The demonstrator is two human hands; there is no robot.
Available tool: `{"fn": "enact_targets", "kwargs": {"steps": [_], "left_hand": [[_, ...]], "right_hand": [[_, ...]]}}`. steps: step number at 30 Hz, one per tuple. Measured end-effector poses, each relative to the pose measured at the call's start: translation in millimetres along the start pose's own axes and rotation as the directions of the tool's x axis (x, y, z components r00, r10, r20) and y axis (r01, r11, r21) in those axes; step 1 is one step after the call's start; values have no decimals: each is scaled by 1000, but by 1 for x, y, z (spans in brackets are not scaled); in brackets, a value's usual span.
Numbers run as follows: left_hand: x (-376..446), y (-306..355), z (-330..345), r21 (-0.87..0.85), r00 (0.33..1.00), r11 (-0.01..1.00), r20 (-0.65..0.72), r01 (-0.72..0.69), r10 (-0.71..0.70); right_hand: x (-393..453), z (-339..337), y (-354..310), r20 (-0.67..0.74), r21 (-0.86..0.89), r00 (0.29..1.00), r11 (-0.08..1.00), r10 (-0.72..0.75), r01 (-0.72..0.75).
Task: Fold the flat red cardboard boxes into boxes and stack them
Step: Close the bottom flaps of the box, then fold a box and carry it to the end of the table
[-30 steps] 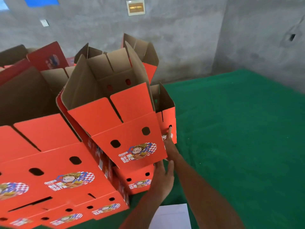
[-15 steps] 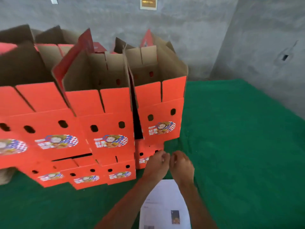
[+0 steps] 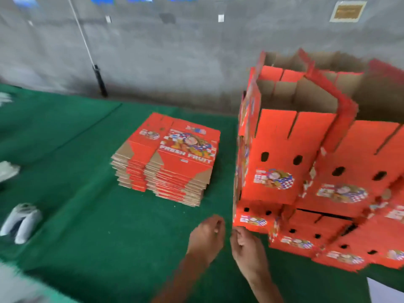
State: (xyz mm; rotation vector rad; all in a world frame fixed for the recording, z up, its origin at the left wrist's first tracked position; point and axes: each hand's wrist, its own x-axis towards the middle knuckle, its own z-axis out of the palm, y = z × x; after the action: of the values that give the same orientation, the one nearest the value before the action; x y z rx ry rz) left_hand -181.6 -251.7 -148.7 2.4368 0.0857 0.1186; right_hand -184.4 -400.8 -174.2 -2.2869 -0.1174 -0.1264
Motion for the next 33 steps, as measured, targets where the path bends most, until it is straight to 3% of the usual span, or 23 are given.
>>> {"fn": "enact_targets", "kwargs": {"steps": [5, 9, 13, 18, 20, 25, 29, 33], "left_hand": [[71, -102, -97, 84, 983, 991, -140, -104, 115], [134, -156, -151, 284, 976, 949, -124, -137, 178], [188, -188, -185, 429, 996, 902, -48, -43, 70], [231, -226, -217, 596, 992, 794, -45, 122, -118], [242, -230, -220, 588, 985, 794, -25, 153, -172], [258, -230, -226, 604, 989, 790, 25, 103, -148], [259, -227, -228, 731, 991, 681, 63, 36, -120], [261, -226, -235, 792, 999, 609, 37, -36, 11]], "right_hand": [[78, 85, -72, 3, 25, 1000, 1000, -19, 19], [141, 115, -99, -28, -25, 999, 999, 33, -34], [183, 124, -104, -66, -102, 982, 977, 179, -185], [212, 144, -105, -16, -112, 924, 917, 383, -382], [220, 150, -104, -4, -65, 899, 897, 437, -436], [235, 156, -104, -40, 92, 868, 867, 495, -490], [241, 161, -109, -76, 314, 840, 812, 538, -492], [242, 156, -129, -118, 502, 846, 766, 520, -402]]}}
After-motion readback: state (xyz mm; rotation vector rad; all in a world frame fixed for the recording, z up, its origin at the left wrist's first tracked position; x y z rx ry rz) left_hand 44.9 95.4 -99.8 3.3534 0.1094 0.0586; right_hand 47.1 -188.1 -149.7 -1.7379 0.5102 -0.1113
